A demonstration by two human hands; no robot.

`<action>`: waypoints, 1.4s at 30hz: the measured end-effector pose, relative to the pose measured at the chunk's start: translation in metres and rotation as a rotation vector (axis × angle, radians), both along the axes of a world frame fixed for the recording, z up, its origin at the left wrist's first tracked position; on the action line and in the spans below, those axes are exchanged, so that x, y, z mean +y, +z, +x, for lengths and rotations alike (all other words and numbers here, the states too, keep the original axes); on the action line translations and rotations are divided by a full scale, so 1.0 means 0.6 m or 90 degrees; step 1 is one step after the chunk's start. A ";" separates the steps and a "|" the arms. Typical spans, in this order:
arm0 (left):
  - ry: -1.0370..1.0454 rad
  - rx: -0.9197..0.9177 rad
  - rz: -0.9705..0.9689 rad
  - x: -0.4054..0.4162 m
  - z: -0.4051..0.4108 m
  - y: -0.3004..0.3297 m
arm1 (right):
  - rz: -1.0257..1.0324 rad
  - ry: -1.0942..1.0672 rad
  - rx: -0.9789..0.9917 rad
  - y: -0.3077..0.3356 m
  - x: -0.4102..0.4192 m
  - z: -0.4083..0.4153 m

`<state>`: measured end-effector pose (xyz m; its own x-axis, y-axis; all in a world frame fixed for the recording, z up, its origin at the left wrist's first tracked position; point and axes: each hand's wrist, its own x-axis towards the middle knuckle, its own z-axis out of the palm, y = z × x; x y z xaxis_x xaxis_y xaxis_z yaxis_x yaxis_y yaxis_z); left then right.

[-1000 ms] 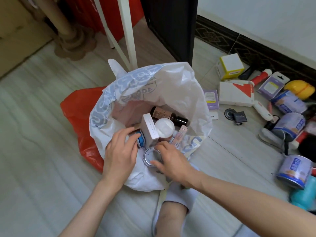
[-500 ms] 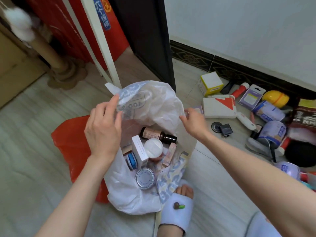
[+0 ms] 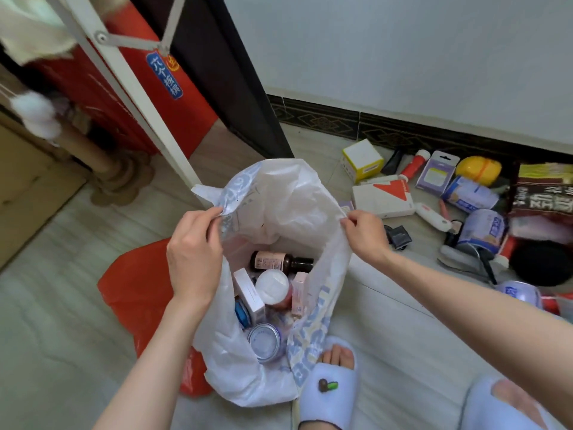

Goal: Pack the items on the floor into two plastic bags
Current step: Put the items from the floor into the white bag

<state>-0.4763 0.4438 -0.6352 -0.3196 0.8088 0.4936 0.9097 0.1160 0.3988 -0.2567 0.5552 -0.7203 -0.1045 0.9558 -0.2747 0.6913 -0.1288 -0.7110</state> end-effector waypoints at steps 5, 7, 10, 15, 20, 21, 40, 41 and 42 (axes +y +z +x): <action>-0.059 0.000 0.058 0.045 0.026 0.033 | 0.032 -0.027 0.023 0.012 -0.030 0.062; -0.070 0.009 0.071 0.070 0.035 0.046 | 0.042 -0.034 0.030 0.016 -0.038 0.077; -0.095 0.024 0.085 0.104 0.050 0.063 | 0.057 -0.054 0.046 0.023 -0.037 0.099; -0.125 0.016 0.104 0.152 0.079 0.083 | 0.103 -0.089 0.045 0.038 -0.033 0.140; -0.129 0.016 0.076 0.154 0.105 0.082 | 0.094 -0.099 0.039 0.043 -0.027 0.179; -0.120 0.020 0.064 0.146 0.107 0.079 | 0.092 -0.100 0.040 0.041 -0.028 0.185; 0.045 0.194 -0.156 -0.043 0.036 0.028 | 0.095 0.003 -0.020 0.073 -0.055 0.148; 0.030 0.203 -0.146 -0.049 0.041 0.029 | 0.095 0.024 -0.036 0.079 -0.056 0.154; 0.003 0.218 -0.132 -0.055 0.050 0.031 | 0.094 0.043 -0.053 0.085 -0.057 0.163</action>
